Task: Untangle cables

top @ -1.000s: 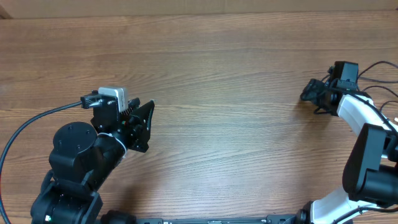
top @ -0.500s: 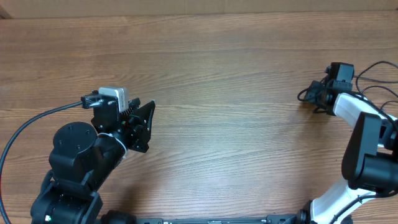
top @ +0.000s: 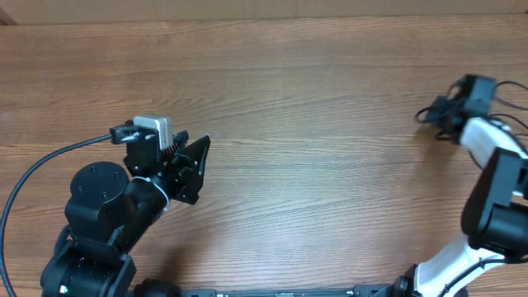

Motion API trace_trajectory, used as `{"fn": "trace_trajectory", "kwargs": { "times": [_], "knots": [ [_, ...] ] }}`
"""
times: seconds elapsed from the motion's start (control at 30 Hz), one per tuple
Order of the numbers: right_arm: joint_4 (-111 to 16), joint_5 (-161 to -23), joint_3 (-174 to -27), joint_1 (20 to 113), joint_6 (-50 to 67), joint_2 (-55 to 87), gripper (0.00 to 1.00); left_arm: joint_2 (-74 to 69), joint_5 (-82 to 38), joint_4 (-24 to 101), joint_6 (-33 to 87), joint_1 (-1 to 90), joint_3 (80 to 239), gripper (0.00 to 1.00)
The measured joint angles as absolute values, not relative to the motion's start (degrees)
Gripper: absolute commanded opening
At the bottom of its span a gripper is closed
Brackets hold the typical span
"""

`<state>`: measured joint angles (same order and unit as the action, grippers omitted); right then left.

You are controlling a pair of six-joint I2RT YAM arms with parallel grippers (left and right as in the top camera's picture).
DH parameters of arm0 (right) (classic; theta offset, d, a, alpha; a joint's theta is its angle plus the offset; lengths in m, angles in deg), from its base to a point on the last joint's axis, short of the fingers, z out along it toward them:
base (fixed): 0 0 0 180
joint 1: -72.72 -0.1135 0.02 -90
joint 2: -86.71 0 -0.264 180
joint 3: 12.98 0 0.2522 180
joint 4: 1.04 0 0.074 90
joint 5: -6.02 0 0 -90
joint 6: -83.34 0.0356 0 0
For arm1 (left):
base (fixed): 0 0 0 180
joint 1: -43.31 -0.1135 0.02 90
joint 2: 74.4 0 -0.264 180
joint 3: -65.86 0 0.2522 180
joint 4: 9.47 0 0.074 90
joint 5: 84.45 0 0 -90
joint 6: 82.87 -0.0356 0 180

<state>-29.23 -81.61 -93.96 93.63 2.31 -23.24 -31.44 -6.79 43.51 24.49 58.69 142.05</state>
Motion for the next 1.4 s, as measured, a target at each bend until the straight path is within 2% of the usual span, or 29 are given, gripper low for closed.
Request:
{"fn": "trace_trajectory", "kwargs": {
  "times": [0.3, 0.53, 0.57, 0.6, 0.63, 0.67, 0.8, 1.0, 1.4],
  "knots": [
    [-33.10, -81.61, -102.82, 112.78, 2.44, -23.02, 0.04, -31.44, -13.87, 41.94, 24.52, 58.71, 142.05, 0.38],
    [-36.45, -81.72, -102.93, 130.57, 10.18, -23.02, 0.06, -31.44, -15.45, 41.94, 24.98, 58.71, 142.05, 0.39],
    [-36.14, -83.42, -102.93, 133.17, 10.68, -23.02, 0.19, -31.44, -15.51, 41.92, 25.00, 58.71, 142.05, 0.39],
    [-35.59, -85.28, -102.93, 135.09, 10.83, -23.02, 0.40, -31.44, -15.54, 41.92, 25.00, 58.71, 142.05, 0.39],
    [-35.03, -87.88, -102.93, 136.86, 10.24, -23.02, 0.91, -31.44, -15.54, 41.92, 25.02, 58.71, 142.05, 0.39],
    [-34.74, -90.62, -102.99, 138.15, 9.33, -23.02, 1.00, -31.44, -15.54, 41.92, 25.02, 58.71, 142.05, 0.39],
    [-34.46, -99.62, -103.62, 138.83, 6.88, -23.02, 1.00, -31.44, -15.69, 41.46, 25.17, 58.71, 142.05, 0.39],
    [-33.58, -109.74, -103.80, 133.54, 2.90, -22.69, 1.00, -31.44, -17.00, 41.46, 25.17, 58.71, 142.05, 0.39],
    [-34.98, -119.03, -103.80, 113.48, -5.36, -10.71, 1.00, -31.44, -17.98, 39.43, 22.22, 58.71, 142.60, 0.34]
  ]
}}
